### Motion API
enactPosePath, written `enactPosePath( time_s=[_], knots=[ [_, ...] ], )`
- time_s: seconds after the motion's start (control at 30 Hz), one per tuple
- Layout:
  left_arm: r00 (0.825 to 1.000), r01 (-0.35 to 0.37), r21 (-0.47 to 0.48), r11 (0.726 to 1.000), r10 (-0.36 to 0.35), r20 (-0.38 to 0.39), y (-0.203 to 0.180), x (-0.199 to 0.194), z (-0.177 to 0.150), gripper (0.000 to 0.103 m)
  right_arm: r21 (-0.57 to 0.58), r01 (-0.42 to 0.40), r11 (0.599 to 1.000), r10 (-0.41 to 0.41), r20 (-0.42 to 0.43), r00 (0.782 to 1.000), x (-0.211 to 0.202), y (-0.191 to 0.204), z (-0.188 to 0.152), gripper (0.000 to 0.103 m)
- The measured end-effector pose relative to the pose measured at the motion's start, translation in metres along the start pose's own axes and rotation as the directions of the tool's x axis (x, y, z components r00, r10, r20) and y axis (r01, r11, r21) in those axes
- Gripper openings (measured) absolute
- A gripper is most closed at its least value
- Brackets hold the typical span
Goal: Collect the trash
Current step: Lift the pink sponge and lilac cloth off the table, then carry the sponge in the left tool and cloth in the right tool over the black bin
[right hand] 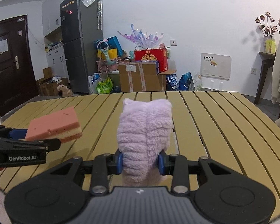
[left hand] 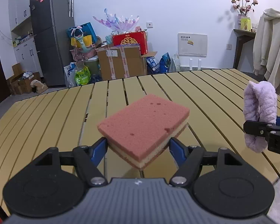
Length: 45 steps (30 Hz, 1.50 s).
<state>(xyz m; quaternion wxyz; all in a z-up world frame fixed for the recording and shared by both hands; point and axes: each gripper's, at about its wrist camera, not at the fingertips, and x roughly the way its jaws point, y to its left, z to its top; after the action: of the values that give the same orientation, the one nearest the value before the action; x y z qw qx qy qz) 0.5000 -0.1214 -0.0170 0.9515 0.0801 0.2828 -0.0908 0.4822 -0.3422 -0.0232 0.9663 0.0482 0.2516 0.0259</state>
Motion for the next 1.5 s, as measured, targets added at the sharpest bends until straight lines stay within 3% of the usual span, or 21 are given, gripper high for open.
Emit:
enactPosePath(
  time_s=[0.8, 1.1, 1.5],
  knots=[
    [0.999, -0.031, -0.015, 0.999, 0.032, 0.043, -0.001, -0.166, -0.082, 0.073, -0.046, -0.051, 0.998, 0.051, -0.015, 0.999, -0.146, 0.049, -0.080, 0.034],
    [1.000, -0.019, -0.023, 1.000, 0.020, 0.012, 0.001, -0.201, -0.127, 0.073, -0.052, -0.073, 0.996, 0.070, -0.047, 0.996, -0.185, 0.068, -0.125, 0.034],
    [0.997, -0.059, -0.034, 0.998, 0.056, -0.062, 0.012, -0.229, -0.204, 0.073, -0.085, -0.098, 0.992, 0.085, -0.152, 0.985, -0.203, 0.091, -0.191, 0.034]
  ],
)
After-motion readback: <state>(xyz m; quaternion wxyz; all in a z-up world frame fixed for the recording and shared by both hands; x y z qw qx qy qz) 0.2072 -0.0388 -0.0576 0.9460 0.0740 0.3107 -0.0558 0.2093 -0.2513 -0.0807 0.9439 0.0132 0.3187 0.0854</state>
